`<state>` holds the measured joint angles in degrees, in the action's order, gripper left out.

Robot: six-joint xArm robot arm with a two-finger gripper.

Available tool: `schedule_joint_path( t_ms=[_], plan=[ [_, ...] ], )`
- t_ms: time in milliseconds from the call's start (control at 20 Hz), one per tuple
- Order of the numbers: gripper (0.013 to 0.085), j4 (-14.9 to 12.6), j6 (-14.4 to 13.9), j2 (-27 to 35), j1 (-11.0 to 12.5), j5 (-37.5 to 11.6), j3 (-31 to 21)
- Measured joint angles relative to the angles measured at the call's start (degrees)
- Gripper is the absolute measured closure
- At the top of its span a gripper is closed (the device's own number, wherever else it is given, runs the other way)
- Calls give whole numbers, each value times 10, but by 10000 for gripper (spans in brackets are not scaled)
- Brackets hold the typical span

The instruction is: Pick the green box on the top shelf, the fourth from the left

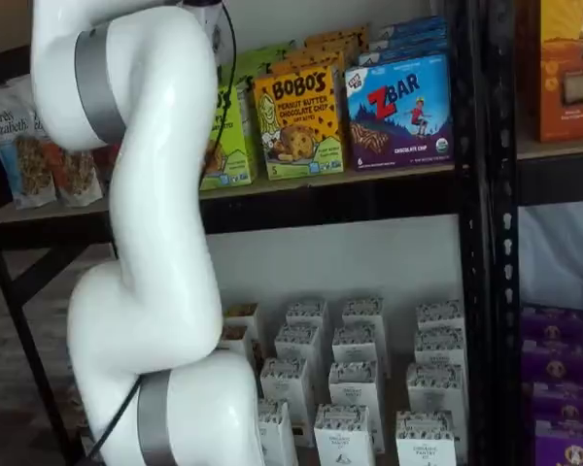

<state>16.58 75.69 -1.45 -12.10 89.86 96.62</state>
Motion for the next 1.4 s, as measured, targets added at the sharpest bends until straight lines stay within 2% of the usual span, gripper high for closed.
schedule_joint_path(
  t_ms=[600, 700, 750, 850, 1000, 1050, 1300, 1400],
  plan=[
    [130, 0, -1, -3, -5, -16, -18],
    [210, 1, -2, -4, -6, -17, -20],
    [210, 0, -2, -4, -6, -17, -20],
    [290, 0, -2, -4, -7, -16, -21],
    [330, 1, -3, -4, -7, -15, -21],
    [370, 2, -3, -5, -8, -16, -21],
    [370, -1, -5, -6, -10, -18, -23],
    [450, 1, -5, -7, -10, -20, -25]
  ],
)
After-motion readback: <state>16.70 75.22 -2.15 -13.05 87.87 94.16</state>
